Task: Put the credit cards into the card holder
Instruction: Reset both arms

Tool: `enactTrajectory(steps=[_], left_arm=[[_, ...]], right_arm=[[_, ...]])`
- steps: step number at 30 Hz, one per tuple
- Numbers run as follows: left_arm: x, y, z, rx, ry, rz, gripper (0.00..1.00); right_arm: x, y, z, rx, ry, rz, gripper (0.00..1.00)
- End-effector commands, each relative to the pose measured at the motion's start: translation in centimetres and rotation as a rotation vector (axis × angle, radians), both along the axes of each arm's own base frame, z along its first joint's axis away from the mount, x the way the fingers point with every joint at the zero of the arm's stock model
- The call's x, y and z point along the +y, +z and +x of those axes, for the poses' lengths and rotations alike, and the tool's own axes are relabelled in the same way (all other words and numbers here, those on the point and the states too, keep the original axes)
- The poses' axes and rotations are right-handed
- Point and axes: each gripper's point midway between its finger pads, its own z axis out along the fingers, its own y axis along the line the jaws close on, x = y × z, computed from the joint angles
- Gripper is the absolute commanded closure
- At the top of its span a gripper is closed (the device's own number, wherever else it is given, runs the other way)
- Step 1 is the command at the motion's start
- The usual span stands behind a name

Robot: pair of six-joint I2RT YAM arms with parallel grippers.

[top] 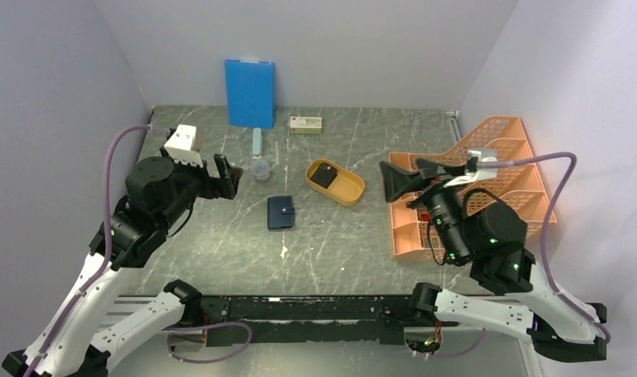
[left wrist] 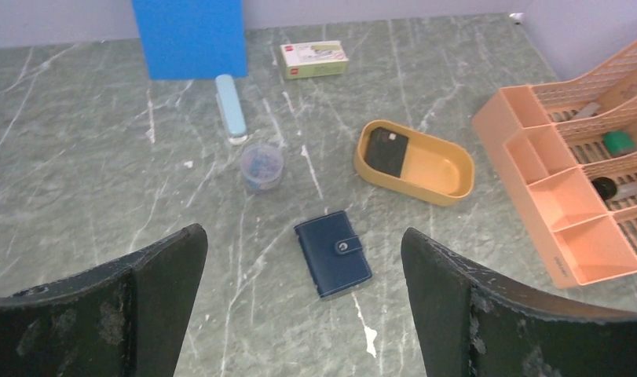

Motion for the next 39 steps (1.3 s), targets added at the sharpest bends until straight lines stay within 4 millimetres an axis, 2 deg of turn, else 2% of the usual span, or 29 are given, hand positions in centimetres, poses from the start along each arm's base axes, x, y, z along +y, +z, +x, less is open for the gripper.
enactTrajectory(steps=[1,4,9,18,22,26,29,33,39], left_arm=[[-2.4,3.6,-0.3,-0.067,-0.128,-0.04,0.03],[-3.1,4.0,-0.3,-0.068,-0.163,-0.043,0.03],[-3.2,4.4,-0.2,-0.08,-0.167,-0.043,0.03],[-4.1,4.5,-0.3,-0.076,-0.197,-0.081,0.03],[-4.1,4.4,-0.6,-0.07,-0.199,-0.087,0.03],[-4.1,4.2,-0.8,-0.068,-0.201,-0.087,0.03],[-4.1,4.0,-0.8,-0.066,-0.198,-0.094,0.03],[-4.2,4.2,-0.8,-0.066,-0.192,-0.11,0.03],[-4.5,4.4,-0.9,-0.071,-0.207,-0.121,0.03]], right_arm=[[1.2,2.0,0.3,-0.057,0.018,0.01,0.0],[1.3,2.7,0.8,-0.082,-0.01,0.013,0.0],[1.3,2.5,1.5,-0.083,-0.056,0.018,0.0],[3.0,2.0,1.7,-0.061,-0.015,0.032,0.0],[3.0,1.2,2.4,0.02,-0.074,0.021,0.0],[3.4,0.3,2.6,0.025,-0.072,-0.004,0.0],[3.6,0.0,2.4,0.037,-0.052,-0.013,0.0],[3.4,0.6,1.3,-0.02,0.023,0.02,0.0],[2.1,1.3,0.4,-0.051,0.037,0.057,0.0]])
